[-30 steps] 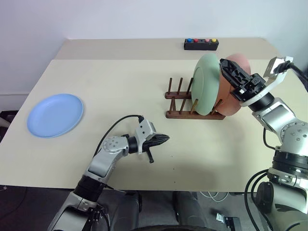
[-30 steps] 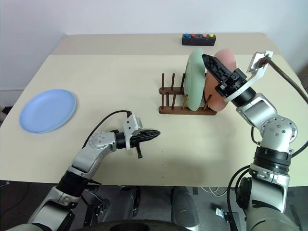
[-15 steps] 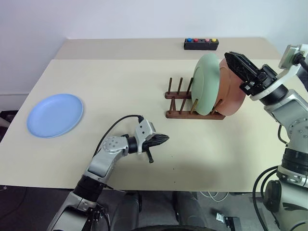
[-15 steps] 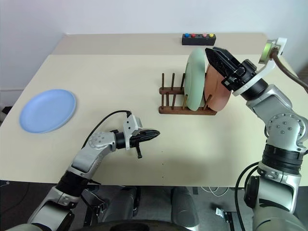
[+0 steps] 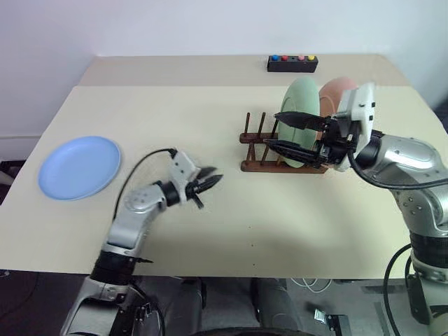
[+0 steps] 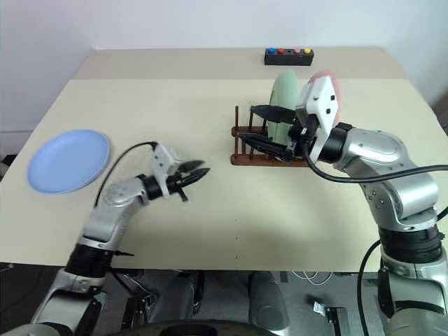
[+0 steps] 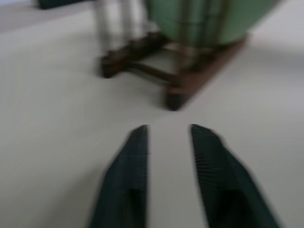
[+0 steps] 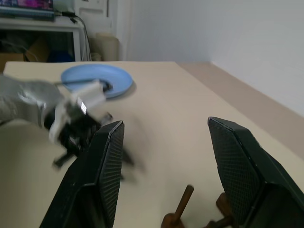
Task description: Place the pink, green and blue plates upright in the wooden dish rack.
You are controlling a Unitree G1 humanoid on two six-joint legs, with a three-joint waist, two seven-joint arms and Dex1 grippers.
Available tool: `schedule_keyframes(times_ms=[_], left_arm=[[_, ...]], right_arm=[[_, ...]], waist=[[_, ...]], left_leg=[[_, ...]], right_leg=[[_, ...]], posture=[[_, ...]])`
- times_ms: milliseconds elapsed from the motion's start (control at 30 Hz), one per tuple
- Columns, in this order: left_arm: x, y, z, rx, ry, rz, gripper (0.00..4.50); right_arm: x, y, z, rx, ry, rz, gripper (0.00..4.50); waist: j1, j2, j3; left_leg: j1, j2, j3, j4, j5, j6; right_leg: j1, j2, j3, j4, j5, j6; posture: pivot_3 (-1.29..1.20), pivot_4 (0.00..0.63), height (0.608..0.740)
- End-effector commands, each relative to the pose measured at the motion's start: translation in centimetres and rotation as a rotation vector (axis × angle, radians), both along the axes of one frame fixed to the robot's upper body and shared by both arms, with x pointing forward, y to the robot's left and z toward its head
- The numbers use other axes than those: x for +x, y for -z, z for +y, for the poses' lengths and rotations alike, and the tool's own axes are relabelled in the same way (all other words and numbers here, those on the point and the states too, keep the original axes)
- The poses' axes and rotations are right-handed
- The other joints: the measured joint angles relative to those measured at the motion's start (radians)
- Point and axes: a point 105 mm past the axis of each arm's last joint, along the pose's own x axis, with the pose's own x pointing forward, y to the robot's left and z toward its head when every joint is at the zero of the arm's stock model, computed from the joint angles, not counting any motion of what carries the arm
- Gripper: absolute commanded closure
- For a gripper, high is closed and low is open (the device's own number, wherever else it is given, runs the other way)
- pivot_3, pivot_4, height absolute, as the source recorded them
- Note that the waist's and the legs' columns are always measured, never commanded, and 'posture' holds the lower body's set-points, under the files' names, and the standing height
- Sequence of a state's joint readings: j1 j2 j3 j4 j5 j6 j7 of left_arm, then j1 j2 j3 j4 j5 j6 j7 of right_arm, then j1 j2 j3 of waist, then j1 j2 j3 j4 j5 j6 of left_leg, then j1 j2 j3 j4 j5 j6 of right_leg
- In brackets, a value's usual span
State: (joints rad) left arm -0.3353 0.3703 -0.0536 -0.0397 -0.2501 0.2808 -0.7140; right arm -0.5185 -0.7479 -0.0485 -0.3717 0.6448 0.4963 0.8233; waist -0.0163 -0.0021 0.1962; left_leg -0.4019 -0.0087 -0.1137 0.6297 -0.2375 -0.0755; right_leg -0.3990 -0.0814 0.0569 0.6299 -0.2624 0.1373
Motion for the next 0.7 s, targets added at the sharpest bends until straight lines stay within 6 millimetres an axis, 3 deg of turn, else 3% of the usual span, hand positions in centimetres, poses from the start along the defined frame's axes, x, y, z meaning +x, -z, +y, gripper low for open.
schedule_keyframes(times_ms=[33, 100, 167, 233, 333, 400, 500, 633, 700], left_arm=[[1.0, -3.6, 4.5, -0.038, -0.200, -0.099, 1.10], [1.7, -5.1, 8.0, -0.030, -0.374, -0.137, 0.05], [2.0, -5.6, 9.6, -0.017, -0.457, -0.149, 0.01], [2.6, -5.8, 12.5, 0.026, -0.605, -0.156, 0.01], [2.7, -6.8, 21.3, 0.090, -1.055, -0.130, 0.01], [1.9, -6.5, 25.1, 0.119, -1.256, -0.062, 0.01], [1.0, -5.9, 27.2, -0.011, -1.362, 0.024, 0.01], [0.3, -5.2, 28.8, -0.016, -1.433, 0.080, 0.01], [-0.2, -4.0, 30.0, -0.052, -1.480, 0.172, 0.01]], right_arm=[[0.0, -0.4, 0.9, -0.038, 0.007, -0.106, 1.64], [0.5, -0.3, 1.1, -0.038, 0.028, -0.122, 1.64], [0.6, -0.2, 1.3, -0.035, 0.032, -0.130, 1.64], [0.5, -0.1, 1.6, -0.029, 0.009, -0.111, 1.64], [0.2, 0.6, 2.2, 0.001, -0.065, -0.015, 1.64], [0.1, 0.8, 2.4, 0.005, -0.091, 0.005, 1.64], [0.1, 1.0, 2.5, 0.008, -0.097, 0.012, 1.64], [0.2, 1.2, 2.6, 0.012, -0.104, 0.021, 1.64], [0.2, 1.4, 2.6, 0.010, -0.103, 0.022, 1.64]], waist=[[0.000, 0.000, 0.000], [-0.001, -0.001, 0.000], [-0.002, -0.001, 0.000], [0.000, -0.001, 0.000], [0.000, -0.003, 0.002], [-0.007, -0.005, 0.002], [-0.009, -0.005, 0.002], [0.004, -0.007, 0.002], [0.002, -0.008, 0.002]], left_leg=[[-0.001, 0.000, -0.001, 0.000, 0.000, 0.000], [-0.004, 0.000, -0.001, 0.000, 0.000, 0.000], [-0.005, 0.000, -0.001, 0.000, 0.000, 0.000], [-0.005, 0.000, -0.001, 0.000, 0.000, 0.000], [-0.005, 0.000, -0.001, 0.001, 0.000, -0.001], [-0.005, 0.000, -0.003, 0.001, 0.000, -0.001], [-0.005, 0.000, -0.002, 0.000, 0.000, -0.001], [-0.005, 0.000, -0.003, 0.000, 0.000, -0.001], [-0.006, 0.000, -0.004, 0.000, 0.001, -0.002]], right_leg=[[-0.001, 0.000, -0.001, 0.000, 0.000, 0.000], [-0.005, 0.000, -0.001, 0.001, 0.000, 0.000], [-0.006, 0.000, -0.001, 0.002, 0.000, 0.000], [-0.006, 0.000, -0.001, 0.002, 0.000, 0.000], [-0.006, 0.000, -0.001, 0.002, 0.000, 0.000], [-0.006, 0.001, -0.002, 0.003, 0.000, 0.000], [-0.006, 0.000, -0.002, 0.003, 0.001, 0.000], [-0.006, 0.000, -0.004, 0.003, 0.001, 0.000], [-0.006, 0.000, -0.004, 0.003, 0.001, 0.000]], posture=[[0.00, 0.150, 0.734], [0.00, 0.150, 0.734], [0.00, 0.150, 0.734], [0.00, 0.150, 0.734], [0.00, 0.150, 0.734], [0.00, 0.150, 0.734], [0.00, 0.150, 0.734], [0.00, 0.150, 0.734], [0.00, 0.150, 0.734]])
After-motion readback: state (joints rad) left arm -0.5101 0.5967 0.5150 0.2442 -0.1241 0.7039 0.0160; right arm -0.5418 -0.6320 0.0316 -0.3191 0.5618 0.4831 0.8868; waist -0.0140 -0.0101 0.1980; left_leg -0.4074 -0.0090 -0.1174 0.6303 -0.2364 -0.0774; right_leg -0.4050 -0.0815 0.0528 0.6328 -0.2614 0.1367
